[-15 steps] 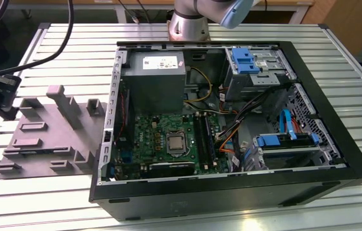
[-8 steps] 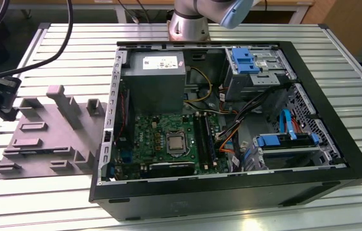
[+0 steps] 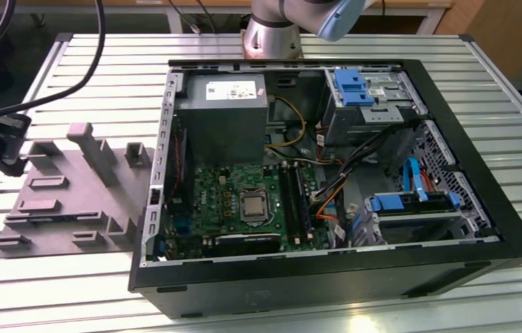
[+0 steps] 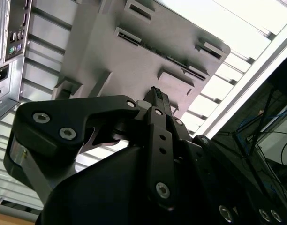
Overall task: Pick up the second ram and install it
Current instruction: 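Reach for the second ram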
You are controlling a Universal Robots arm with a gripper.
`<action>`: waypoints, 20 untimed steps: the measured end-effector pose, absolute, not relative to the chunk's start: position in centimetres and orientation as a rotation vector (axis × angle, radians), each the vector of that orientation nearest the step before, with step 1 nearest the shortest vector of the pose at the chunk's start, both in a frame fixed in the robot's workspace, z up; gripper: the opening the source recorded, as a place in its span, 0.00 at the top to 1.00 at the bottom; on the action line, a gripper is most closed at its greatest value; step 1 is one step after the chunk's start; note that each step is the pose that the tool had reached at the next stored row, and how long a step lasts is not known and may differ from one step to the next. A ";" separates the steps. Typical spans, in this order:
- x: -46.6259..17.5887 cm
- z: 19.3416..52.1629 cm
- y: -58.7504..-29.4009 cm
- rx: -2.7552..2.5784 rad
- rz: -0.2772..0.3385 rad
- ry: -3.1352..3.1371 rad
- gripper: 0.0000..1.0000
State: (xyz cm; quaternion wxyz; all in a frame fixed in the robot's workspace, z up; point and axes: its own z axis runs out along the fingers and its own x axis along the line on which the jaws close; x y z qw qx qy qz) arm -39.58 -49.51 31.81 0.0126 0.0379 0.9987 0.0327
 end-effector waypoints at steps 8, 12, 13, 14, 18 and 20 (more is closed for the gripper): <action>-39.8 31.5 -49.5 0.118 0.102 3.112 0.89; -39.8 31.3 -49.5 0.118 0.102 3.112 0.89; -39.8 31.2 -49.5 0.118 0.102 3.112 0.89; -39.9 31.2 -49.5 0.118 0.102 3.112 0.89; -39.9 31.0 -49.5 0.118 0.102 3.112 0.89; -40.0 30.9 -49.5 0.118 0.102 3.112 0.89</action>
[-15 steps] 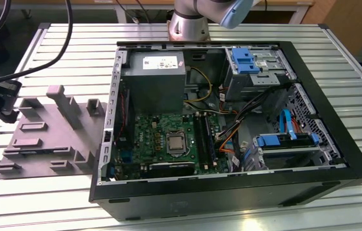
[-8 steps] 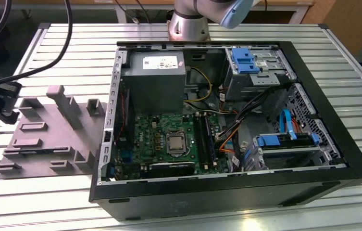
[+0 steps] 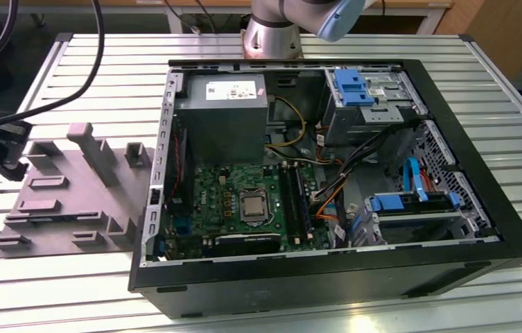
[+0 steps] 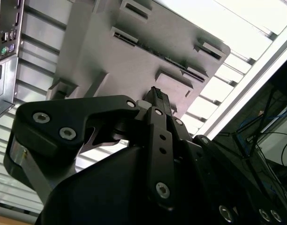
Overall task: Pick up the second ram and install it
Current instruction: 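Reach for the second ram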
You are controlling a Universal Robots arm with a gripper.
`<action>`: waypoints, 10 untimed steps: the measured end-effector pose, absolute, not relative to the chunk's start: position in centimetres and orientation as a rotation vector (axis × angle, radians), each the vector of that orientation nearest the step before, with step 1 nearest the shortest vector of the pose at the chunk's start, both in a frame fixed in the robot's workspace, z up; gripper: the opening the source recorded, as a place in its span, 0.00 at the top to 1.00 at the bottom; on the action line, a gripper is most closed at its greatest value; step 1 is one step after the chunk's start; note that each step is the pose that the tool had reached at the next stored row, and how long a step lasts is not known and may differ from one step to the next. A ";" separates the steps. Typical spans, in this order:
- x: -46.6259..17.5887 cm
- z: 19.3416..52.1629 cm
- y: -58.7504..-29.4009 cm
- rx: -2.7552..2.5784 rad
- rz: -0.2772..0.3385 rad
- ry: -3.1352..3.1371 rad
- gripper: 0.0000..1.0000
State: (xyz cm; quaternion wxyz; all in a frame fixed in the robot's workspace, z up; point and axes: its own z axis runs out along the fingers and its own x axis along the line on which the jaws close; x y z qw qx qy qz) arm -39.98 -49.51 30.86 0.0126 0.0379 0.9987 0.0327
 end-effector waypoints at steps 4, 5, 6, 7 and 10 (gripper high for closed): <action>-40.0 30.7 -49.5 0.118 0.102 3.112 0.89; -40.0 30.6 -49.5 0.118 0.102 3.112 0.89; -40.0 30.6 -49.5 0.118 0.102 3.112 0.89; -40.0 30.6 -49.5 0.118 0.102 3.112 0.89; -40.1 30.5 -49.5 0.118 0.102 3.112 0.89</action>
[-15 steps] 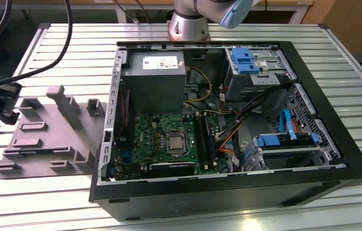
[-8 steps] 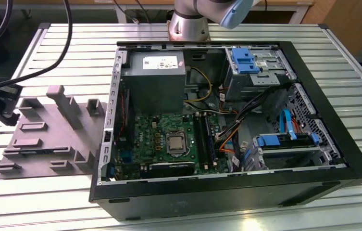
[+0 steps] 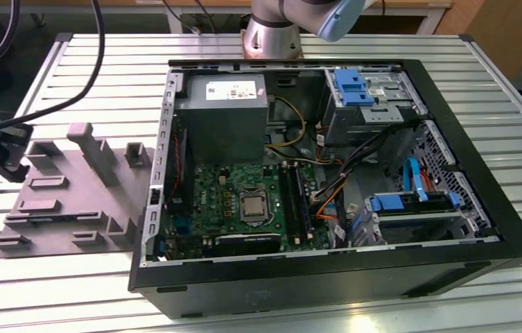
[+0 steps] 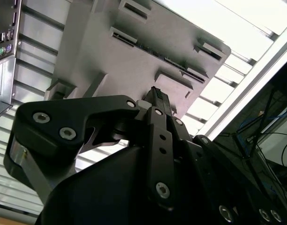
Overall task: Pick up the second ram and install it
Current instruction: 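Reach for the second ram, then pick up the second ram and move it above second insertion slot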
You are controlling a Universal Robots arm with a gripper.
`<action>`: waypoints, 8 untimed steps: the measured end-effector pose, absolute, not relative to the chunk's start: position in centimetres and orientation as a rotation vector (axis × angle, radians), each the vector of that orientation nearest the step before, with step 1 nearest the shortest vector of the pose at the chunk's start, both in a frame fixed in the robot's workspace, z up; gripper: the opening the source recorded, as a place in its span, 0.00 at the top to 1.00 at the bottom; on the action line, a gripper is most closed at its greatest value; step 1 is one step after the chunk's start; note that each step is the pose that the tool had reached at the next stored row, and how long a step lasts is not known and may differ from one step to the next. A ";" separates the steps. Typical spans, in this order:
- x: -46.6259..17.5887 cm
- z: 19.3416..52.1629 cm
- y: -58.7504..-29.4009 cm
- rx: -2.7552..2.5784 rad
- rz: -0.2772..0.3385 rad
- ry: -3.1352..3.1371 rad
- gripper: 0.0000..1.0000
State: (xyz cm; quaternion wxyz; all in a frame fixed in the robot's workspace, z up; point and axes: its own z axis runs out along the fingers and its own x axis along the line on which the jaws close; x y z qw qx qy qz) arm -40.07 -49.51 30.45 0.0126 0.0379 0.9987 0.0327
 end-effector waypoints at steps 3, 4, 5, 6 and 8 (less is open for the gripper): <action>-40.1 30.4 -49.5 0.118 0.102 3.113 0.89; -40.1 30.4 -49.5 0.118 0.102 3.112 0.89; -40.1 30.3 -49.5 0.118 0.102 3.112 0.89; -40.1 30.3 -49.5 0.118 0.102 3.112 0.89; -40.1 30.3 -49.5 0.118 0.102 3.112 0.89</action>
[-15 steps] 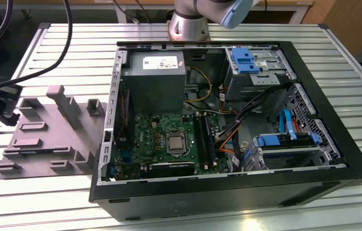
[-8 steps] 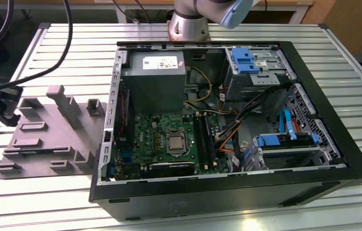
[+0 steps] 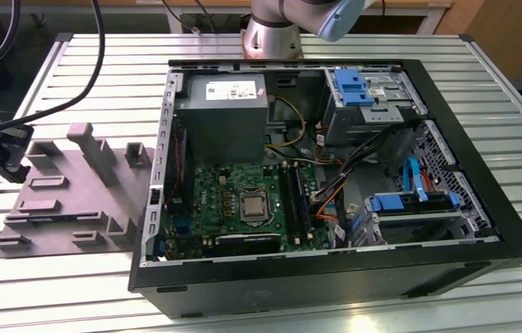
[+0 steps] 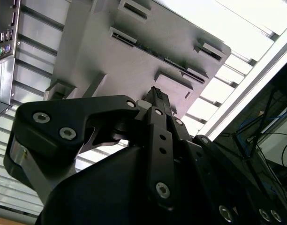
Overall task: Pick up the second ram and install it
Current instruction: 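Pick up the second ram and move it above second insertion slot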
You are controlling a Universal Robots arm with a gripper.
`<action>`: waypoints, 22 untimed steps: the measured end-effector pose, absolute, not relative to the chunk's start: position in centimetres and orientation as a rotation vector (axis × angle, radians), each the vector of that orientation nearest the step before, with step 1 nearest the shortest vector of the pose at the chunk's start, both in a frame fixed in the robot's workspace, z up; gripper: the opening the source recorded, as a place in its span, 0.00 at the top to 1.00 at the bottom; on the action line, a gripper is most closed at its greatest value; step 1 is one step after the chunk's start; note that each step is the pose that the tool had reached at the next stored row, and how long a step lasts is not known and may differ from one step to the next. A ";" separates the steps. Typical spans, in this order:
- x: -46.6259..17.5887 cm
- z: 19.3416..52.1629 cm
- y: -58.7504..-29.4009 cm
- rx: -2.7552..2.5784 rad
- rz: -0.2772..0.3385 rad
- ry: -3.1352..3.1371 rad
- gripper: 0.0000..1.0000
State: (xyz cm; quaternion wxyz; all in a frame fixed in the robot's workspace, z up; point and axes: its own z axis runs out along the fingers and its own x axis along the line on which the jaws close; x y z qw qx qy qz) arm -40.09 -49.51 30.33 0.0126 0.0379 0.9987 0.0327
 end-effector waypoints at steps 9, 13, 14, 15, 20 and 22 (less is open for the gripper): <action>-40.1 30.3 -49.5 0.112 0.102 3.113 0.89; -40.1 30.3 -49.5 0.056 0.103 3.115 0.89; -40.1 30.3 -49.5 0.038 0.103 3.116 0.89; -40.1 30.3 -49.5 0.020 0.103 3.117 0.89; -40.1 30.3 -49.5 -0.075 0.104 3.118 0.89; -40.1 30.3 -49.5 -0.114 0.105 3.117 0.89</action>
